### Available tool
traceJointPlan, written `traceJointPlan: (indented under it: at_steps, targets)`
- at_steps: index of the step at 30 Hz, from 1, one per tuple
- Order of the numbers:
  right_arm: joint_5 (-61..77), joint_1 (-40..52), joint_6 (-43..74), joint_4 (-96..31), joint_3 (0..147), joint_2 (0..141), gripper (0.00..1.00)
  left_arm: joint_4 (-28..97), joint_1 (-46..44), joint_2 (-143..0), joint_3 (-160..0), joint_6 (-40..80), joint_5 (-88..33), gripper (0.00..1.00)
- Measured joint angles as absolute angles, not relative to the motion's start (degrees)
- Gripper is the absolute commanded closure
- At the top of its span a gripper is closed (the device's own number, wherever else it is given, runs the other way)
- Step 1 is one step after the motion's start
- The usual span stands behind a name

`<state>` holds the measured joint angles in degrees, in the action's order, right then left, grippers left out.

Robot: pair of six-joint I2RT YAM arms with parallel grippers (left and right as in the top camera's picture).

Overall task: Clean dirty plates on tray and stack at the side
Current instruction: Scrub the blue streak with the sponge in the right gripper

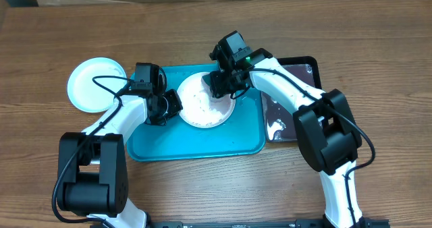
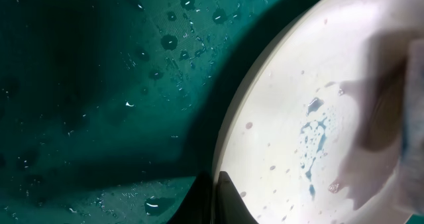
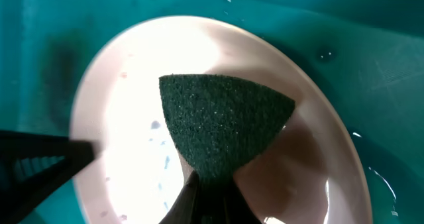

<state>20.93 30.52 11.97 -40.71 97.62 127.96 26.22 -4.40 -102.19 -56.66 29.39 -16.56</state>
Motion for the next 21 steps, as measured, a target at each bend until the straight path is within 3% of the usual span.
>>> traceJointPlan:
  at_steps: [21]
  targets:
    - [30.11,33.08,11.97,-39.9,97.06,130.5,0.96,26.24,-4.4,-102.19,-56.66,29.39,-16.53,0.96]
